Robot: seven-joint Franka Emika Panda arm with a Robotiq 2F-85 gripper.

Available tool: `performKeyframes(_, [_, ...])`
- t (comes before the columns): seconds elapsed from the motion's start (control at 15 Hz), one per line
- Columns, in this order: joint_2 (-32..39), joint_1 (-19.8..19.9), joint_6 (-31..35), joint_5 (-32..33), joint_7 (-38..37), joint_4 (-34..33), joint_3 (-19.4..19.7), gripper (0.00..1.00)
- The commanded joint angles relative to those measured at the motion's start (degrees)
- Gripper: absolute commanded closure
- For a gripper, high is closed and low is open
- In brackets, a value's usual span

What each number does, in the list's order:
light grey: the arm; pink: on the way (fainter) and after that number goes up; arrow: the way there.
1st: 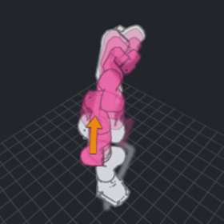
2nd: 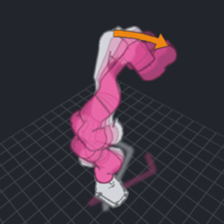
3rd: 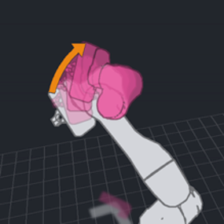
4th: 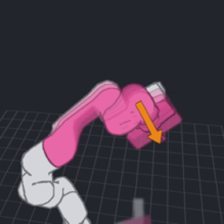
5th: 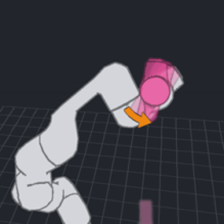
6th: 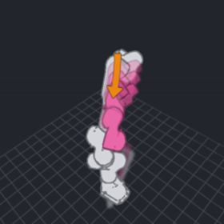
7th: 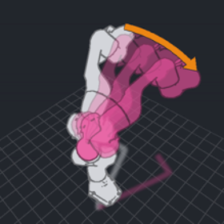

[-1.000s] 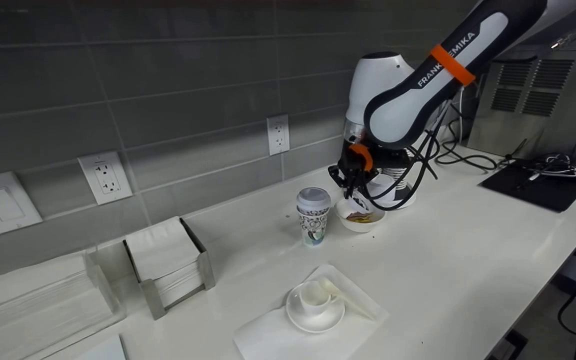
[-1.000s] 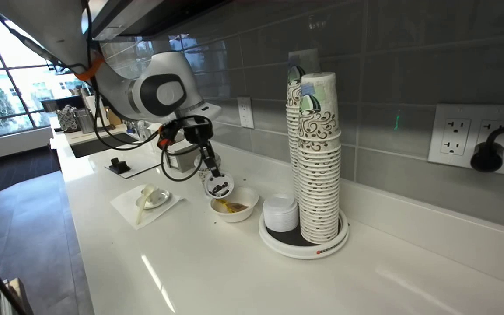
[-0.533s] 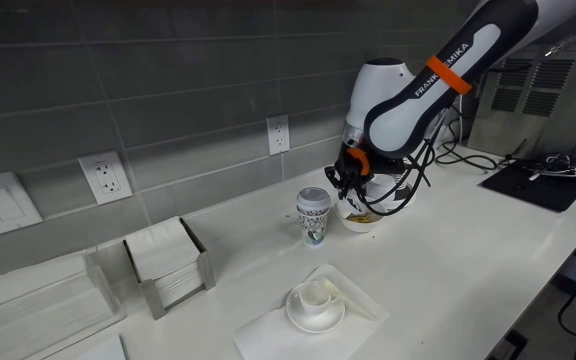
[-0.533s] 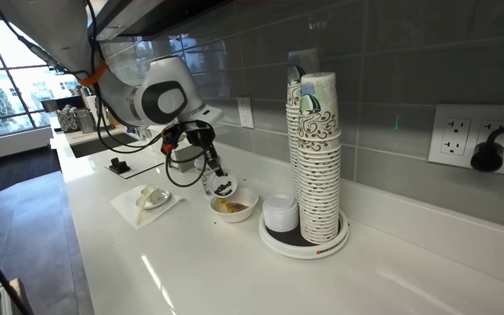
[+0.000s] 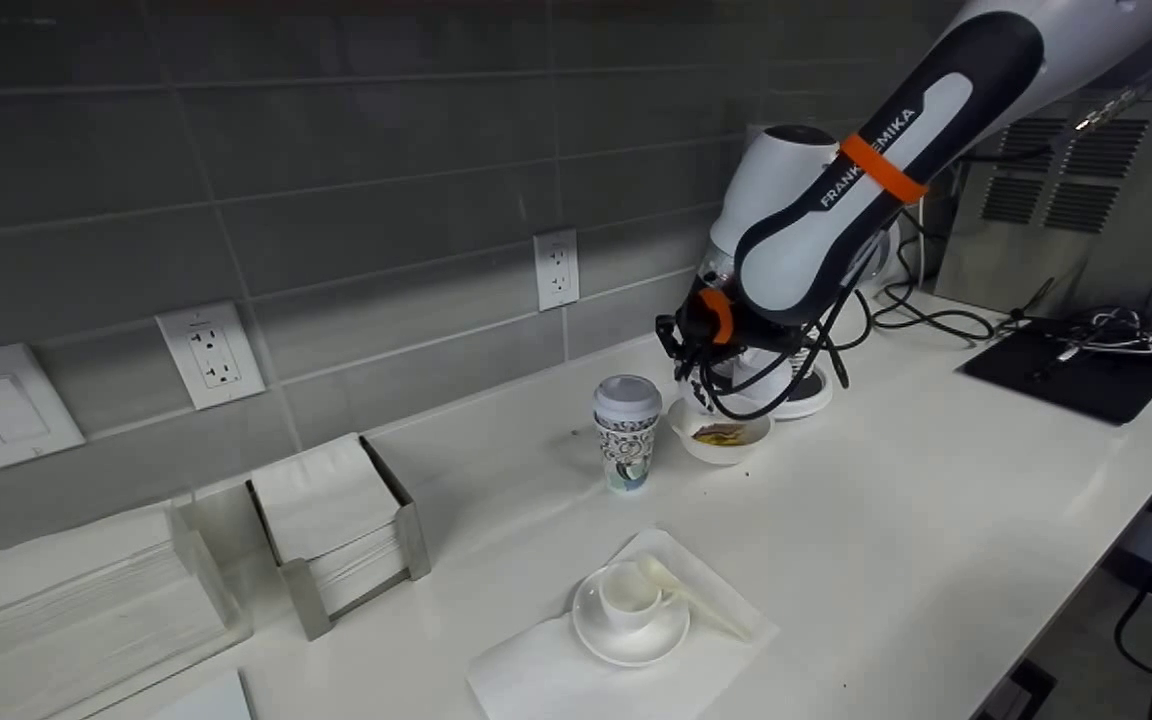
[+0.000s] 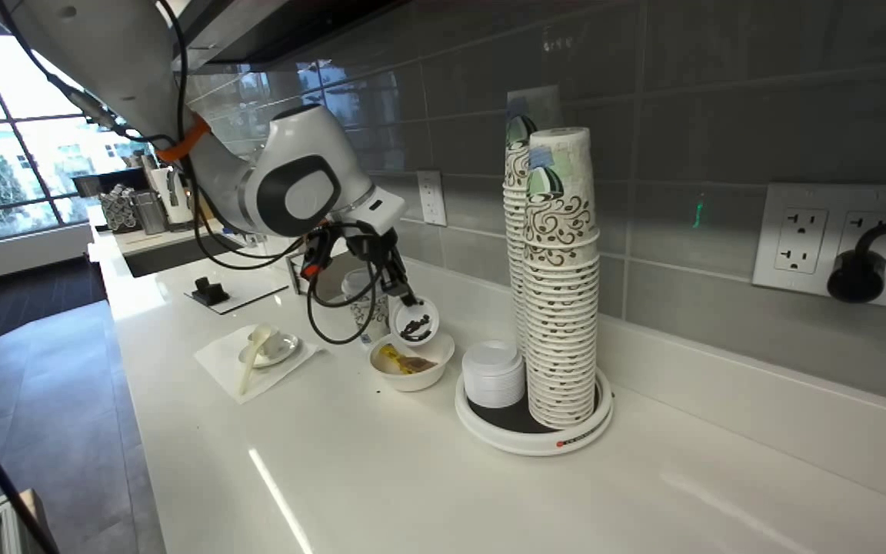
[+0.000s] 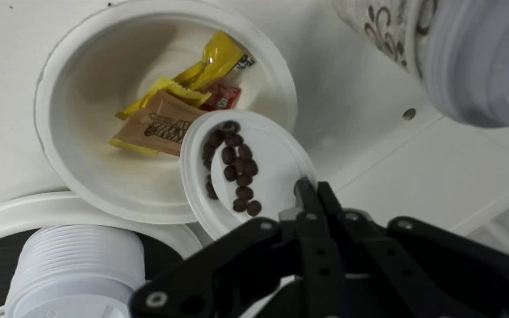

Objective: Pick up the white lid on the left and pour its contents into the white plate on the right

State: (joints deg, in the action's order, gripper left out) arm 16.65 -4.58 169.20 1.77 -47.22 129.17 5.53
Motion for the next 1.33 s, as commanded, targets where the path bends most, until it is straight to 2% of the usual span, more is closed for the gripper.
performKeyframes(0.0, [-0.12,3.45,5.31,-11.19,3.93,2.17,-4.36,0.99])
performKeyframes(0.27, [0.34,14.45,8.94,-24.67,11.04,2.49,-17.79,0.99])
performKeyframes(0.47, [1.29,21.32,12.47,-29.74,14.47,2.09,-24.99,0.99])
performKeyframes(0.87, [5.03,34.35,18.27,-30.73,16.53,1.65,-37.14,0.99])
performKeyframes(1.13, [10.32,48.11,21.59,-28.69,16.43,1.68,-50.4,0.99])
performKeyframes(1.2, [10.13,48.8,21.2,-28.76,15.8,2.73,-50.24,0.99])
performKeyframes(1.27, [8.27,45.38,19.43,-28.97,15.37,1.95,-47.34,0.97])
